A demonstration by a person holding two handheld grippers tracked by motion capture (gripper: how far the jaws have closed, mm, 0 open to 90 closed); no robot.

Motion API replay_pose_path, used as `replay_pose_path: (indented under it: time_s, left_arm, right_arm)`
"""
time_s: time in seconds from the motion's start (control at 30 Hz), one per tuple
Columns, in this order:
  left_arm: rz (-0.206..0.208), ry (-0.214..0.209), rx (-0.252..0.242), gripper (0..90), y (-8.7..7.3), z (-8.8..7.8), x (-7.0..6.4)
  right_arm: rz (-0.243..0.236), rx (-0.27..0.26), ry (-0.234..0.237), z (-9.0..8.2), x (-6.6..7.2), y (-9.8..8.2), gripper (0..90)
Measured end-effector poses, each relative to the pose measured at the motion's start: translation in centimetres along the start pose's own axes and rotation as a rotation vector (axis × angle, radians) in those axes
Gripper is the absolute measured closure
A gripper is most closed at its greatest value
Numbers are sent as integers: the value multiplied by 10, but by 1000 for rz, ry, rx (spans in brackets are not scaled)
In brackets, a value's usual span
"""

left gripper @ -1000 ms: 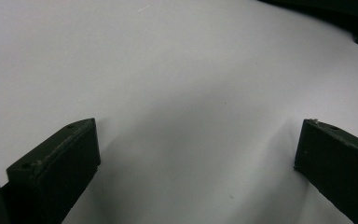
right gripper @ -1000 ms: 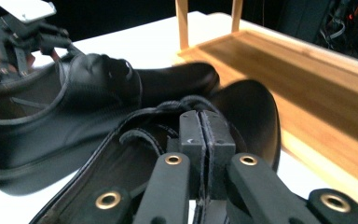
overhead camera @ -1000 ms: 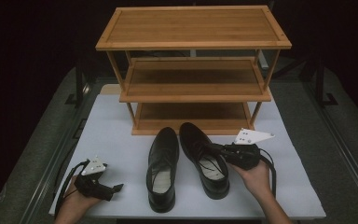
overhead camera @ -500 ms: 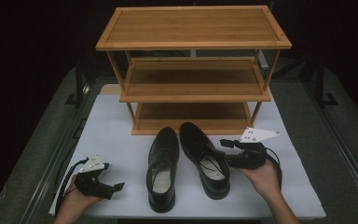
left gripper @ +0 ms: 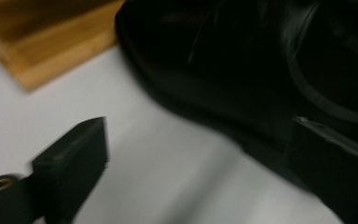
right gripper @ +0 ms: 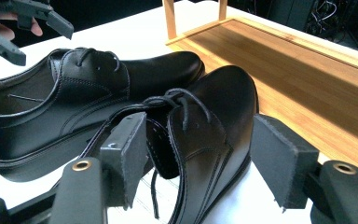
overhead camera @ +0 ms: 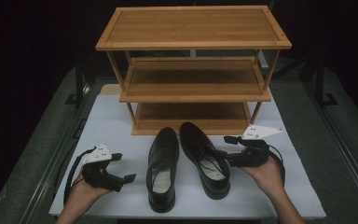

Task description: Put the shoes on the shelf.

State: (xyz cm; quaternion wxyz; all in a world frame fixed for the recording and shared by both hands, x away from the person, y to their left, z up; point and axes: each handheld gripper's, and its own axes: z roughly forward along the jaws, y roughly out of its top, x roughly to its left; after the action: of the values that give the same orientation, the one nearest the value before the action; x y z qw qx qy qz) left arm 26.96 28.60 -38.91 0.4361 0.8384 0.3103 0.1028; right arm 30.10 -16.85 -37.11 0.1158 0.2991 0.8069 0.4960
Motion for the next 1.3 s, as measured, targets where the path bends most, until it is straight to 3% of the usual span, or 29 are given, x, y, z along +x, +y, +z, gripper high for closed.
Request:
replay_pose_path:
  time_s: [0.17, 0.27, 0.47, 0.6, 0.8, 1.07, 1.3]
  left_arm:
    - [13, -27, -50, 138, 21, 2, -5]
    - [40, -29, -55, 145, 33, 7, -11]
    - [88, -66, -60, 273, 53, 18, -19]
    - [113, -67, -57, 370, 61, 25, -20]
    - [112, -65, -38, 427, 61, 32, -18]
    - [117, -86, -34, 402, 56, 33, -20]
    - [130, -71, 14, 417, 48, 43, -22]
  right_arm:
    - [-4, 8, 18, 1, -2, 1, 380]
    - [-4, 10, 22, 1, -3, 1, 396]
    - [-9, 17, 36, 4, -5, 2, 423]
    - [-2, 26, 42, 8, -8, 3, 433]
    - [0, 40, 54, 15, -10, 3, 441]
    - [-5, 56, 69, 22, -9, 2, 441]
    - [-1, 72, 56, 27, -10, 1, 466]
